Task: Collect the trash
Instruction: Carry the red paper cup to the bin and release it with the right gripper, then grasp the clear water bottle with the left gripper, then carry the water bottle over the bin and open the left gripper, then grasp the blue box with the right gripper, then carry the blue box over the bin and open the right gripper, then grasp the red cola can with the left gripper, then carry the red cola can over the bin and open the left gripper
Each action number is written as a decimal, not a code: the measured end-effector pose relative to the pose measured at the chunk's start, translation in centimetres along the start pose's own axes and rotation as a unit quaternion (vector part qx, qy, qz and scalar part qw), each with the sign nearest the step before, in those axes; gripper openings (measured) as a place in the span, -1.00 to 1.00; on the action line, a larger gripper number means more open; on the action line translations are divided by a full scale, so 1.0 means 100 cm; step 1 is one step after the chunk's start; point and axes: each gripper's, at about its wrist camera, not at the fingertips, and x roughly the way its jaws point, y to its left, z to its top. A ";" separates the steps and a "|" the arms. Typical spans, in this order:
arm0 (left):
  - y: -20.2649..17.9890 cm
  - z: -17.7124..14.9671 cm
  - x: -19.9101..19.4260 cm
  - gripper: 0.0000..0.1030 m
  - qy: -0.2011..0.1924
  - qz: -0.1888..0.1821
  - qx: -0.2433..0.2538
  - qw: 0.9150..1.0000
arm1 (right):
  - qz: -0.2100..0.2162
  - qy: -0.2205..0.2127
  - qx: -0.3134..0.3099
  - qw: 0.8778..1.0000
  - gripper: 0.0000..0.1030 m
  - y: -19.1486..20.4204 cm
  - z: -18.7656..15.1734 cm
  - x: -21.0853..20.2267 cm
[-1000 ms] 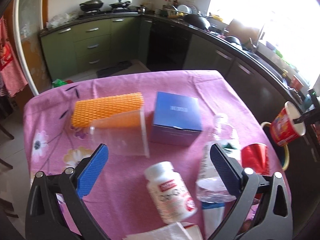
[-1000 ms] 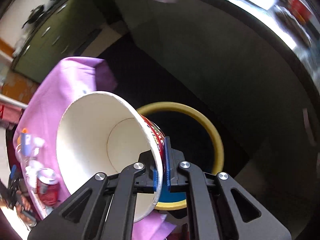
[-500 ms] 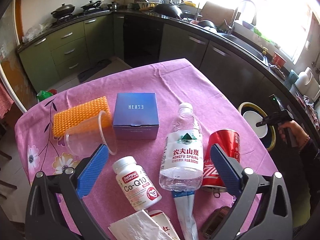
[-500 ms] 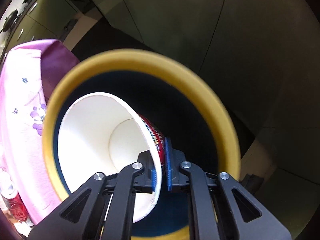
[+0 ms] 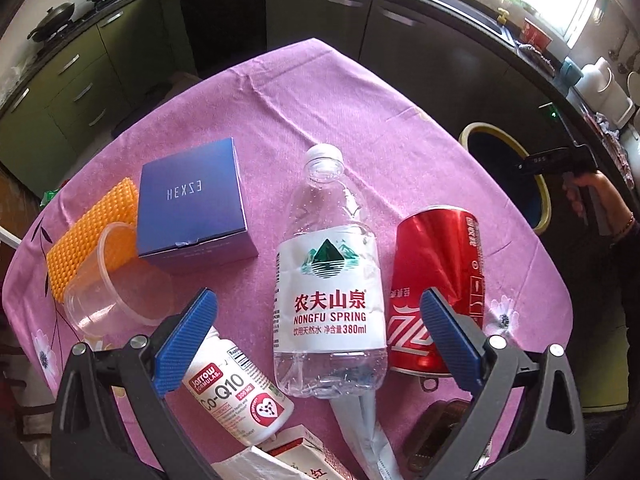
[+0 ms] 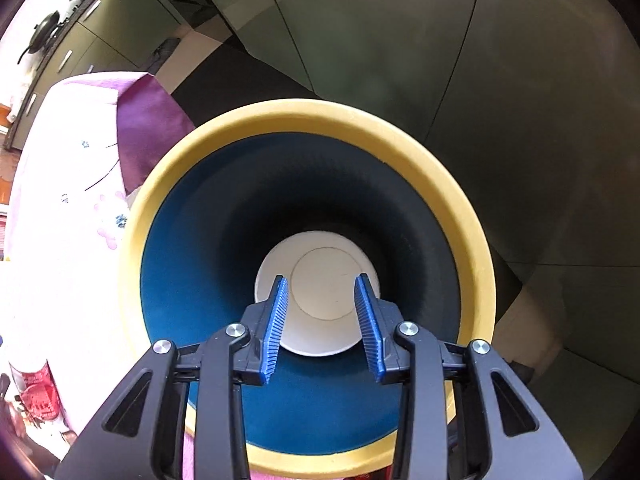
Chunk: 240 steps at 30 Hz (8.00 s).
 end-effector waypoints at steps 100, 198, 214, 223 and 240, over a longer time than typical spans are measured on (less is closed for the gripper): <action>-0.059 -0.003 -0.079 0.56 -0.139 -0.002 -0.006 0.990 | 0.160 -0.068 -0.224 0.959 -0.05 0.172 -0.103 -0.090; -0.088 -0.023 -0.007 0.71 -0.002 -0.016 0.066 0.998 | 0.040 -0.126 -0.195 0.972 0.76 0.079 -0.112 -0.063; -0.083 0.016 0.069 0.41 0.083 0.030 0.079 0.993 | 0.051 -0.121 -0.208 0.969 0.76 0.081 -0.116 -0.056; -0.082 0.018 0.082 0.16 0.097 0.024 0.082 0.992 | 0.052 -0.116 -0.208 0.970 0.76 0.078 -0.114 -0.053; -0.097 0.021 0.043 0.00 0.063 0.012 0.106 0.992 | 0.062 -0.126 -0.202 0.969 0.76 0.071 -0.120 -0.062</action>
